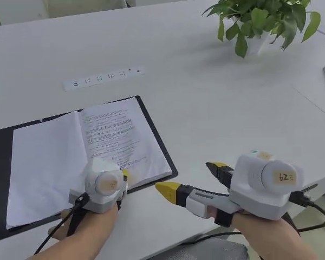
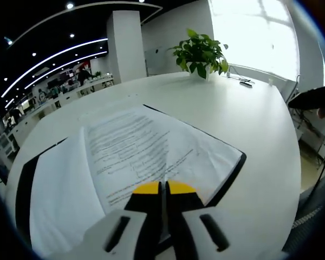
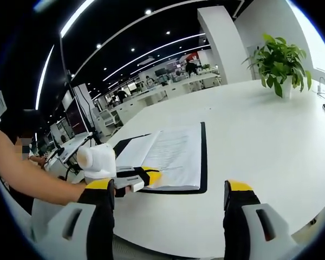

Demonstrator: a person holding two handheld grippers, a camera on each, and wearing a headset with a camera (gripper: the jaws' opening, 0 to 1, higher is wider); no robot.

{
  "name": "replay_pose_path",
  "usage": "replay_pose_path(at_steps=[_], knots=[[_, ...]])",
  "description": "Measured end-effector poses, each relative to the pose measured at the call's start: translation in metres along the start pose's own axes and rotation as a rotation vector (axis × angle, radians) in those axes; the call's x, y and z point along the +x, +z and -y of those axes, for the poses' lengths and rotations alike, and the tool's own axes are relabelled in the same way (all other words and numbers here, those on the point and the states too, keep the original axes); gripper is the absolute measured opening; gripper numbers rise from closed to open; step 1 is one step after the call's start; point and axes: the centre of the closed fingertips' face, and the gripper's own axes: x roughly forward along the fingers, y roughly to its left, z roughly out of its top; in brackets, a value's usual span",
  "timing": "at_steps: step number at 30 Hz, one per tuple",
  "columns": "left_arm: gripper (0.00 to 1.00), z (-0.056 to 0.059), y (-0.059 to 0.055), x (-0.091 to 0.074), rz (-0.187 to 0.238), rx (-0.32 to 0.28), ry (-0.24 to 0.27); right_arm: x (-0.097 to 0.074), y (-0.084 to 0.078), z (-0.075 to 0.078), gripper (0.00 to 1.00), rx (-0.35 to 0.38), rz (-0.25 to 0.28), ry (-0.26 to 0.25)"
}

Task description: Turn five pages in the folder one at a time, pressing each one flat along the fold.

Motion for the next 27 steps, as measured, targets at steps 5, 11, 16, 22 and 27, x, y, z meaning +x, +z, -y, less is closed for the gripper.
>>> replay_pose_path(at_steps=[5,11,16,22,27], knots=[[0.00,-0.007,0.000,0.000,0.012,-0.172,0.016,0.013,0.000,-0.004,0.79,0.005,-0.014,0.028],[0.00,-0.008,0.000,0.001,0.013,-0.300,-0.004,0.034,-0.004,-0.003,0.74,0.011,-0.038,0.055],[0.00,-0.010,0.000,0.002,0.008,-0.341,-0.011,0.052,-0.008,0.004,0.65,0.024,-0.054,0.067],[0.00,-0.010,0.000,0.002,0.004,-0.378,-0.018,0.072,-0.012,0.014,0.51,0.082,-0.068,0.082],[0.00,-0.011,0.000,0.003,0.001,-0.402,-0.018,0.091,-0.015,0.023,0.48,0.116,-0.084,0.090]])
